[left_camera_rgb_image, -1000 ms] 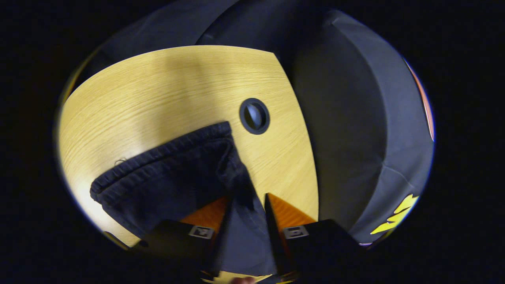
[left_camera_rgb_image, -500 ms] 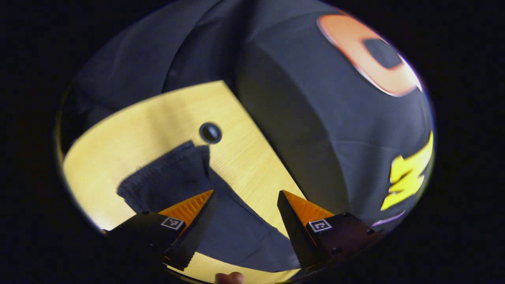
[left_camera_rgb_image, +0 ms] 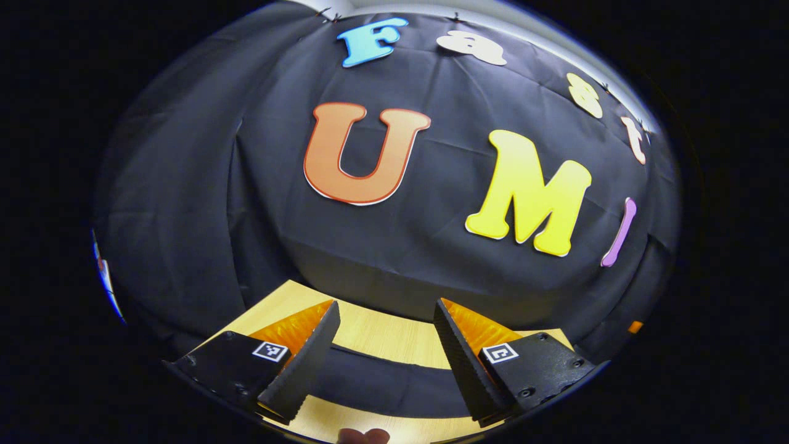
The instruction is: Grasp the waist and the cuffs of the jeans and fold them to make the two legs overlap; first hold the waist and fold one-third of the jeans toward the cuffs, then hold the cuffs and fold the remaining one-third in the same direction to finish folding.
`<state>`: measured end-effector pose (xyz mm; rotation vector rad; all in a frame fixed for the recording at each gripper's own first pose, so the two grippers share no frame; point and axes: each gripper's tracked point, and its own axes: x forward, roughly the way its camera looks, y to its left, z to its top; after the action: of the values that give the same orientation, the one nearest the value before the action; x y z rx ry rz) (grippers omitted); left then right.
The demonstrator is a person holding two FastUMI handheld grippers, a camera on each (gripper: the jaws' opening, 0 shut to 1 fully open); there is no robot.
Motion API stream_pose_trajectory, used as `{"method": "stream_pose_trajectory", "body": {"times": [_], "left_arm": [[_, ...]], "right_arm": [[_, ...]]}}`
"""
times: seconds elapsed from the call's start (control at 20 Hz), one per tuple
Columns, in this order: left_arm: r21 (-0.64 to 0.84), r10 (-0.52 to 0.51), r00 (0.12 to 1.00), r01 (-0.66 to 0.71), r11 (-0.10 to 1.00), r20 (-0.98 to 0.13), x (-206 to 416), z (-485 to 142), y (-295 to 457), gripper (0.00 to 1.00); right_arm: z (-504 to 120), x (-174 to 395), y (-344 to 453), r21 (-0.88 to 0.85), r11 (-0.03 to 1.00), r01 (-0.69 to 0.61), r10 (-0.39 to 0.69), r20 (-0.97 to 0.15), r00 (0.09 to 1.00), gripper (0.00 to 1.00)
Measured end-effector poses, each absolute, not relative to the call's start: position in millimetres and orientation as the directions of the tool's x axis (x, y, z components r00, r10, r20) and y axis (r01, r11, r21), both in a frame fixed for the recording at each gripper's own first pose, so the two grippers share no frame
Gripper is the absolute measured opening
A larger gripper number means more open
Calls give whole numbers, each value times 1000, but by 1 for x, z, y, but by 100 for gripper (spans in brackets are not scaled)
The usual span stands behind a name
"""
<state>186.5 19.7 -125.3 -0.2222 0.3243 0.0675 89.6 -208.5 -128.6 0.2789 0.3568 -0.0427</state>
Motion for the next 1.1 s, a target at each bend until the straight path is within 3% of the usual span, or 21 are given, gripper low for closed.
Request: {"method": "stream_pose_trajectory", "body": {"times": [0.2,0.45,0.85,0.95,1.0,1.1], "left_arm": [[-215,1,942,-77,974,-334,133,-142,-26,98],[-176,-35,927,-34,984,-374,105,-159,-62,98],[-103,19,934,-60,993,-357,91,-135,-67,99],[-98,49,927,-92,991,-372,83,-133,-65,99],[-98,62,924,-107,989,-378,80,-133,-63,99],[-93,88,918,-134,987,-388,73,-132,-62,99]], "right_arm": [[-148,56,-214,137,982,132,-76,-355,932,92],[-181,22,-238,191,965,181,-86,-424,901,96],[-296,77,-274,309,911,273,-68,-541,839,94],[-330,96,-285,306,904,300,-73,-580,811,99],[-344,105,-291,304,901,309,-75,-594,801,94],[-370,123,-304,300,894,332,-87,-613,785,99]]}}
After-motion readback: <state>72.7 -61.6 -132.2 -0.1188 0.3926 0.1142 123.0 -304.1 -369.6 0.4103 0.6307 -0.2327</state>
